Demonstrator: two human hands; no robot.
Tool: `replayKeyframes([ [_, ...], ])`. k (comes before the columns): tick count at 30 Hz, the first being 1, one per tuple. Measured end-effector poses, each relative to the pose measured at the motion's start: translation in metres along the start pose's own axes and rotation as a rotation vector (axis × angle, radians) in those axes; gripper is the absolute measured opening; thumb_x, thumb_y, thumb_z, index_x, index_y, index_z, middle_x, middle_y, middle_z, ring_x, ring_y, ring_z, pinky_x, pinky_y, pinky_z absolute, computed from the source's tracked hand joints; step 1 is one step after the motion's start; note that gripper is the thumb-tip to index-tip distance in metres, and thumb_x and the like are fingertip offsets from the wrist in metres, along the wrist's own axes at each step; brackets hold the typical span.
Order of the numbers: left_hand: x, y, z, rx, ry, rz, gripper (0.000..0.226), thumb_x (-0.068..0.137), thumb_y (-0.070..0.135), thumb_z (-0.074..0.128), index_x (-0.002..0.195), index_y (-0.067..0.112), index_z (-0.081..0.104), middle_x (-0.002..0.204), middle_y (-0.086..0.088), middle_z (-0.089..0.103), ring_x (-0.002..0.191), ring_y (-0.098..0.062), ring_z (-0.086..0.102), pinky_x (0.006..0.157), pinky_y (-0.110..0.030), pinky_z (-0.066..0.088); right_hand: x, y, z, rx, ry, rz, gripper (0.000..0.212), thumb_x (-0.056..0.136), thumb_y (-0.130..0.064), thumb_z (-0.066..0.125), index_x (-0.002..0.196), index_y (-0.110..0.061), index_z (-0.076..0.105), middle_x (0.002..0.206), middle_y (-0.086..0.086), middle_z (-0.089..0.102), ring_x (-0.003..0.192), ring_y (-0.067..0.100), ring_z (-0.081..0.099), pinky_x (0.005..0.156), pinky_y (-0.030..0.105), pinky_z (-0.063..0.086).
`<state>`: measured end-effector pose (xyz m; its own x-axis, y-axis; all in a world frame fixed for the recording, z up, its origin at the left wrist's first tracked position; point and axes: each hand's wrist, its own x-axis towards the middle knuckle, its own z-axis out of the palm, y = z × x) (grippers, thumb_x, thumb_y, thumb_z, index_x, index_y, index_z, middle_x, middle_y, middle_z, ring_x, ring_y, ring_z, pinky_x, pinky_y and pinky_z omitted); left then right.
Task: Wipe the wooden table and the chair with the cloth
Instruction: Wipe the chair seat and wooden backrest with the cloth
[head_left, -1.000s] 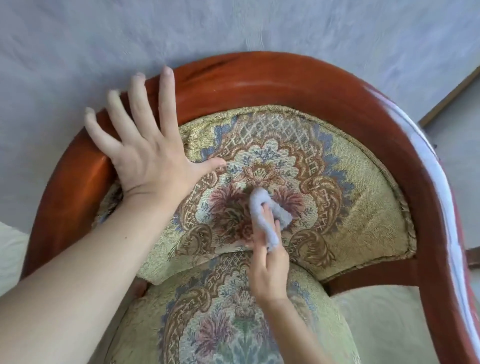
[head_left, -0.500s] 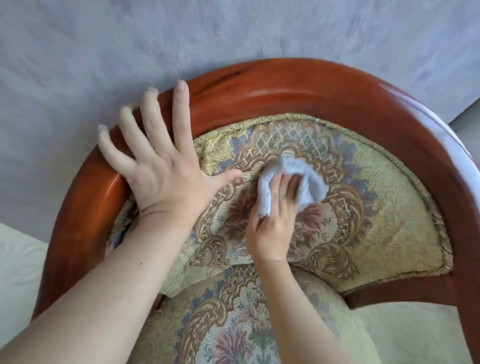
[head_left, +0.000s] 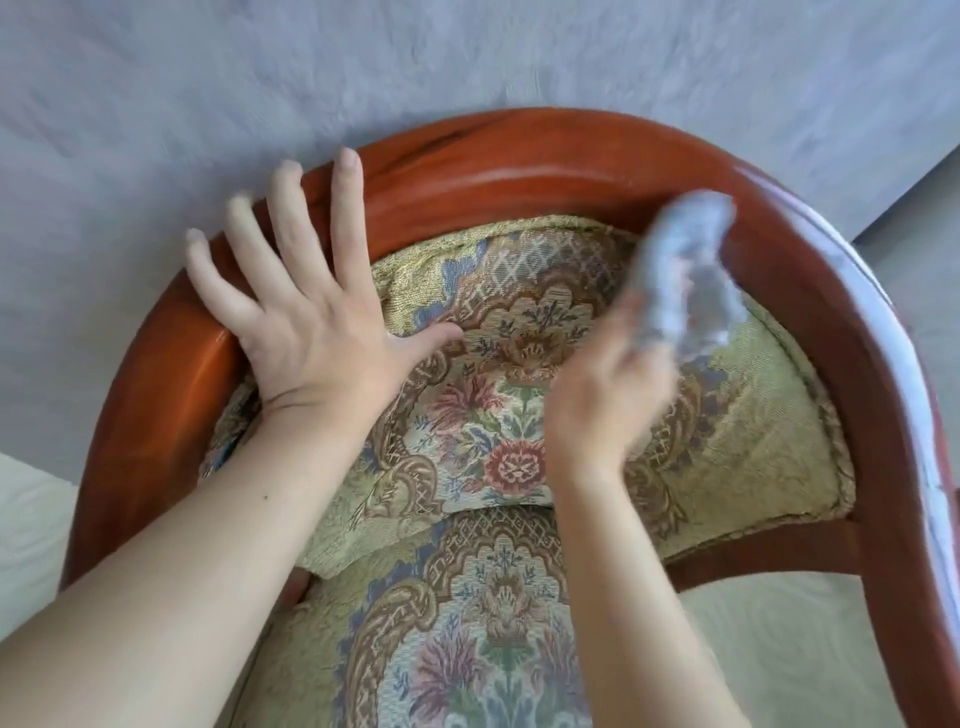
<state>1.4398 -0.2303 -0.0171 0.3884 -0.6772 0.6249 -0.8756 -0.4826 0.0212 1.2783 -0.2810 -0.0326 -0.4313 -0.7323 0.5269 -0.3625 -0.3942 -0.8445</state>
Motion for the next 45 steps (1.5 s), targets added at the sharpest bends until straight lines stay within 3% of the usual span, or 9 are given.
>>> replayKeyframes([
  [3,0.001,0.001,0.000,-0.013,0.001,-0.012,0.139,0.056,0.092,0.061,0.159,0.015,0.008,0.154,-0.024,0.032,0.134,-0.052,0.038,0.109,-0.073,0.024,-0.036,0.046,0.018,-0.315,-0.353,-0.262,0.054,0.104,-0.022,0.026,0.151,0.005,0.022,0.159,0.020,0.018,0.150,0.040,0.017,0.125,0.050,0.010],
  [8,0.001,0.001,-0.001,-0.017,-0.003,0.003,0.139,0.056,0.090,0.064,0.159,0.015,0.008,0.155,-0.025,0.031,0.134,-0.053,0.038,0.109,-0.073,0.023,-0.096,0.075,-0.018,-0.318,-0.658,-0.062,0.059,0.100,-0.025,0.037,0.155,-0.006,0.026,0.161,0.005,0.021,0.152,0.023,0.016,0.123,0.042,0.021],
  [14,0.000,0.000,0.002,-0.003,0.015,0.005,0.139,0.057,0.091,0.062,0.159,0.015,0.008,0.154,-0.024,0.032,0.133,-0.052,0.038,0.109,-0.072,0.023,-0.044,-0.008,-0.045,0.361,0.059,0.932,0.035,0.089,-0.045,0.049,0.082,-0.016,0.068,0.073,0.005,0.071,0.063,0.027,0.066,0.056,0.044,0.053],
  [21,-0.001,0.000,0.007,-0.026,0.036,0.000,0.133,0.063,0.090,0.059,0.160,0.017,0.006,0.156,-0.023,0.031,0.136,-0.051,0.036,0.110,-0.072,0.020,-0.008,-0.047,0.025,0.022,-0.177,0.181,0.045,0.105,-0.029,0.036,0.144,-0.010,0.049,0.150,0.016,0.048,0.143,0.024,0.040,0.117,0.045,0.033],
  [27,-0.002,0.001,0.008,0.006,0.060,-0.012,0.119,0.074,0.090,0.047,0.160,0.016,0.012,0.154,-0.022,0.033,0.134,-0.049,0.036,0.111,-0.070,0.023,-0.036,-0.004,0.005,-0.173,-0.660,-0.364,0.052,0.099,-0.025,0.034,0.144,-0.003,0.047,0.154,0.009,0.040,0.149,0.019,0.027,0.125,0.038,0.016],
  [29,-0.003,0.000,0.002,-0.021,0.022,-0.009,0.124,0.070,0.088,0.055,0.161,0.017,0.009,0.155,-0.021,0.030,0.136,-0.046,0.032,0.111,-0.070,0.022,-0.031,-0.011,-0.024,-0.124,-0.775,-0.127,0.047,0.100,-0.045,0.033,0.112,-0.018,0.070,0.121,-0.005,0.066,0.116,-0.002,0.058,0.098,0.030,0.047],
  [32,-0.002,-0.003,-0.022,-0.106,-0.161,-0.001,0.141,0.056,0.086,0.068,0.161,0.019,0.004,0.160,-0.019,0.021,0.140,-0.044,0.025,0.112,-0.072,0.018,-0.019,-0.036,-0.065,-0.002,-0.765,0.375,0.067,0.094,-0.057,0.037,0.055,-0.003,0.046,0.049,0.019,0.052,0.044,0.028,0.047,0.043,0.036,0.037],
  [39,0.017,-0.016,-0.117,-0.452,-0.658,-0.022,0.107,0.079,0.087,0.041,0.159,0.020,0.020,0.168,-0.008,0.015,0.155,-0.028,0.014,0.121,-0.058,0.009,-0.002,-0.134,-0.160,0.133,-0.581,0.862,0.039,0.084,-0.049,0.052,0.079,-0.010,0.056,0.045,0.009,0.035,0.036,0.019,0.033,0.044,0.029,0.022],
  [45,-0.027,-0.001,-0.258,-1.264,-1.092,0.021,0.069,0.087,0.077,0.034,0.139,0.035,0.053,0.132,0.021,0.060,0.117,0.008,0.056,0.101,-0.023,0.044,0.006,-0.237,-0.245,0.370,-0.621,1.051,0.032,0.094,-0.040,0.053,0.100,-0.022,0.078,0.107,0.019,0.075,0.098,0.039,0.071,0.095,0.063,0.047],
])
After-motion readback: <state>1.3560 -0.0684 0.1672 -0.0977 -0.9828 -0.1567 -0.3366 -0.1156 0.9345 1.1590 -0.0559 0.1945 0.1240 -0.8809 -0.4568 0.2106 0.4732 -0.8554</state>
